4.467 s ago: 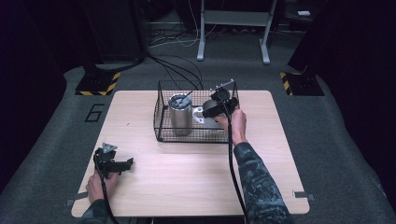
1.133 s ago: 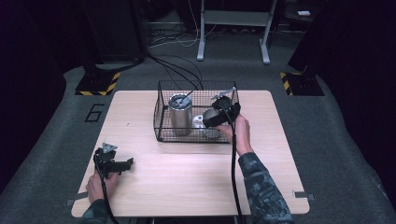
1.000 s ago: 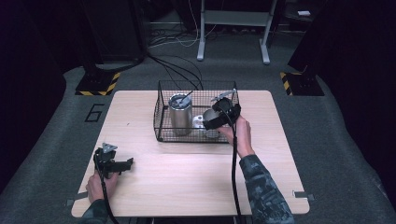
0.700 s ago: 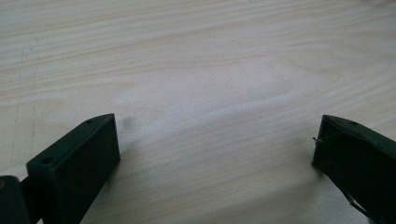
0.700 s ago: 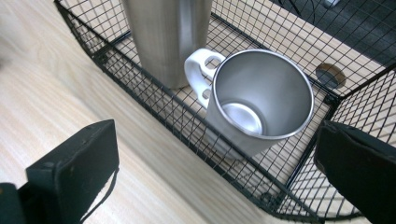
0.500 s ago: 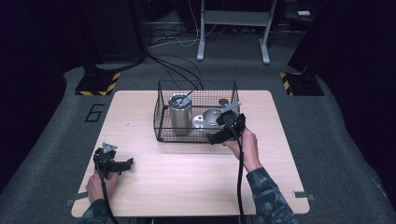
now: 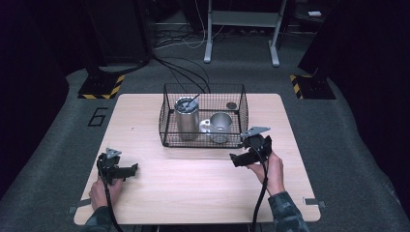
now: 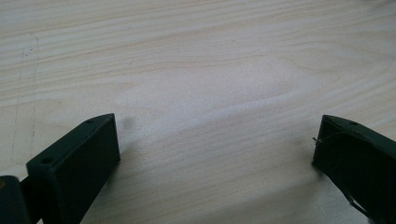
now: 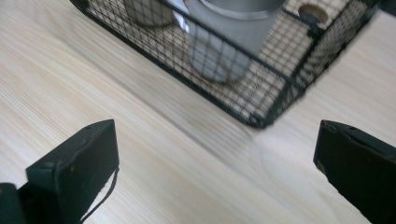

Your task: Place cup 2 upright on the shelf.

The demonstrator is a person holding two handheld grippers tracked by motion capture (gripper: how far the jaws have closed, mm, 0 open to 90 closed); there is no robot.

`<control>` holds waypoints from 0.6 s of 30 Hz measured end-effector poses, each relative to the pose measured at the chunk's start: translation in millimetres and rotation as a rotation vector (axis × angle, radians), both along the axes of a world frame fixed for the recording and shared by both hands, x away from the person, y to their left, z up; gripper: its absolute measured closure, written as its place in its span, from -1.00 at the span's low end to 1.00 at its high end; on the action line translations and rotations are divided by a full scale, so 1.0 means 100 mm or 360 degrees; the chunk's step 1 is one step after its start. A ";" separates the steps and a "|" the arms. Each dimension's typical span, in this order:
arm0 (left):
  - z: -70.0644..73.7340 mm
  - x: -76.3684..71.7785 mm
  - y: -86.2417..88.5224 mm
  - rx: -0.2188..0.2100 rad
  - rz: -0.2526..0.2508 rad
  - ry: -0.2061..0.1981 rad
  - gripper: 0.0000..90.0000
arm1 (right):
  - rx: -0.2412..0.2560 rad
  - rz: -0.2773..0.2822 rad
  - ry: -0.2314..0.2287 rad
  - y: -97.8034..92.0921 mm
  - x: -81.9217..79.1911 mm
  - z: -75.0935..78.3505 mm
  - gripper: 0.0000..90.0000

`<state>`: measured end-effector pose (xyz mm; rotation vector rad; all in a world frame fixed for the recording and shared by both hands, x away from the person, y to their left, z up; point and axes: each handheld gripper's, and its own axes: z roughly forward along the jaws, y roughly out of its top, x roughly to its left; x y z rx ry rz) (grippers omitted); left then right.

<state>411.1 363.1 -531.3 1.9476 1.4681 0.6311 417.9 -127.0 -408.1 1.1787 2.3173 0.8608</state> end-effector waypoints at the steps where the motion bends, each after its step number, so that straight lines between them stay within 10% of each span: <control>1: 0.01 0.00 0.00 0.0003 -0.0004 0.0013 -0.99 | -0.0006 -0.0029 0.0015 -0.09 -0.04 -0.08 -1.00; 18: 0.00 0.00 -0.01 -0.0015 0.0015 -0.0007 -0.99 | 0.0047 -0.0277 0.0053 -0.71 -0.41 -0.67 -1.00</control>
